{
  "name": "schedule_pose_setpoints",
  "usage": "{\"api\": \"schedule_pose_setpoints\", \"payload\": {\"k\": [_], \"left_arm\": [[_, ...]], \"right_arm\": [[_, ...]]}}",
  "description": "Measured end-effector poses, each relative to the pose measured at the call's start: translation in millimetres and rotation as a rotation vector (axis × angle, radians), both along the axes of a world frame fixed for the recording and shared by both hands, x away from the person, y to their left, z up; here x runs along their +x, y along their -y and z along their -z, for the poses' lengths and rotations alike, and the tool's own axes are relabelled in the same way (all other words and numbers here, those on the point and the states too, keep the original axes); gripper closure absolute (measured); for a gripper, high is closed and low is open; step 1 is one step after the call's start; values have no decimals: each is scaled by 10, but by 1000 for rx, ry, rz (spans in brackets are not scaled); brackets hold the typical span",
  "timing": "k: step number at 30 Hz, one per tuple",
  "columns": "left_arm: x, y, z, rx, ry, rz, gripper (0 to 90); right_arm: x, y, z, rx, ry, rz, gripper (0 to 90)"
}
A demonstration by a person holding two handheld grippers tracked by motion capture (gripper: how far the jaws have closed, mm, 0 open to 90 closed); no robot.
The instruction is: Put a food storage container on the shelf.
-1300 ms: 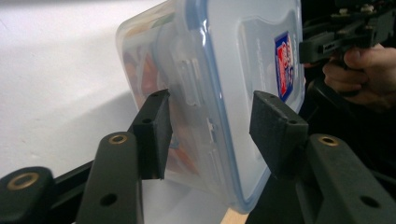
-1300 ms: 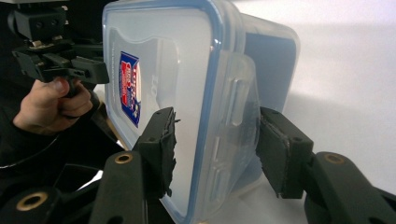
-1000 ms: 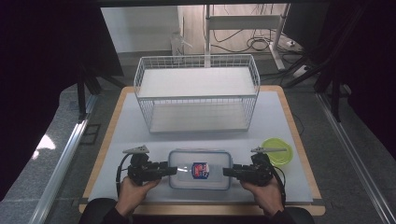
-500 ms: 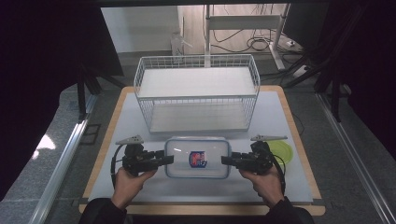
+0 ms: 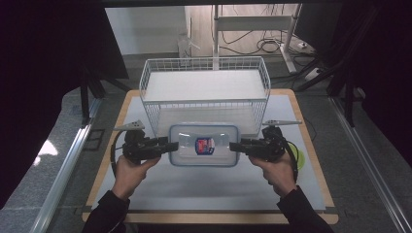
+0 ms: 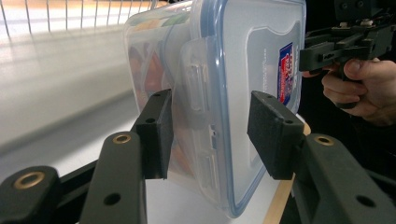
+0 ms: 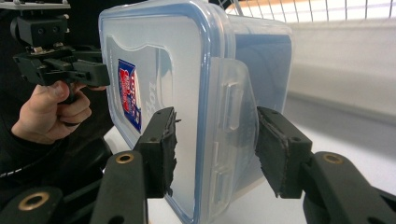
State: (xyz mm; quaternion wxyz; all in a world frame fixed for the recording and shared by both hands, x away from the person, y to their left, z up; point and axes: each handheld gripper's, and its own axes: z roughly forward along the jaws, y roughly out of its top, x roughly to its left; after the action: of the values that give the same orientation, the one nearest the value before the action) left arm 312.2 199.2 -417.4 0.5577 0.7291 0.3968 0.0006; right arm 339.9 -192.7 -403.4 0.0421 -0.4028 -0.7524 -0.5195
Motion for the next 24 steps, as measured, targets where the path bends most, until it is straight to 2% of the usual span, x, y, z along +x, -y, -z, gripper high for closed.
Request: {"api": "schedule_pose_setpoints", "payload": {"k": [11,15,24], "left_arm": [[209,-18,-347,1,39,-4,518],[308,-29,-450,-1,46,-7,518],[569,-72,-661,-11,46,-7,518]], "right_arm": [[210,-12,-332,17,38,4,497],[312,-28,-458,21,56,11,497],[561,-72,-699,29,60,23,496]]}}
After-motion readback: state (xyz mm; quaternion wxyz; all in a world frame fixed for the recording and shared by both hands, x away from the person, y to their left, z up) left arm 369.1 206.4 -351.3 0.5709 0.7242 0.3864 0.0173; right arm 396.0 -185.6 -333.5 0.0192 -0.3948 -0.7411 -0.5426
